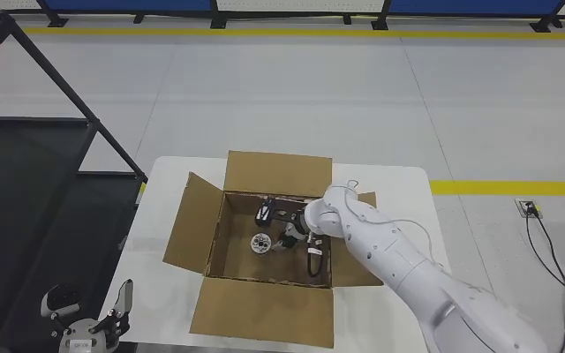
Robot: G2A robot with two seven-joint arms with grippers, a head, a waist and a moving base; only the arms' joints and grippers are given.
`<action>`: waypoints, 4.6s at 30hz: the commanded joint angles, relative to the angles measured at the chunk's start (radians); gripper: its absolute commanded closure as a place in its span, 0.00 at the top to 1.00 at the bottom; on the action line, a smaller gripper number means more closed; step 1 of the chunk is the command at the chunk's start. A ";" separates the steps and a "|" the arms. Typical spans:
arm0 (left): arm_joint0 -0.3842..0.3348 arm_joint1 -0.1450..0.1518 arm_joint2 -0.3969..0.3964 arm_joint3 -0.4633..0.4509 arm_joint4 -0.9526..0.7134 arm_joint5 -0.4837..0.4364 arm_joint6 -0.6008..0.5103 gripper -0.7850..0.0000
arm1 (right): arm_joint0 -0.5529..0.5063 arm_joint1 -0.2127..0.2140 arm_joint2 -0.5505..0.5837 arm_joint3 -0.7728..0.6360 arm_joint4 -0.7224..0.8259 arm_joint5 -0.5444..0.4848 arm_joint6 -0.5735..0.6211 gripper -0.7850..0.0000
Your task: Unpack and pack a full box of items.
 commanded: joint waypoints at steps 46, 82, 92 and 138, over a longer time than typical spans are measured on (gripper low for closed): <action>-0.314 0.055 -0.061 0.081 -0.239 -0.363 -0.836 1.00 | -0.699 0.341 0.778 -1.103 -0.103 -0.274 -0.391 1.00; -0.525 0.096 0.282 0.148 -0.216 -0.368 -1.185 1.00 | -1.030 0.453 1.234 -0.977 0.757 0.014 0.101 1.00; -0.560 0.102 0.320 0.174 -0.200 -0.347 -1.187 1.00 | -0.836 0.471 1.096 -0.816 0.913 0.195 0.452 1.00; -0.614 0.129 0.289 0.260 -0.398 -0.175 -1.111 1.00 | -0.365 0.340 0.495 -0.448 1.109 0.070 0.383 1.00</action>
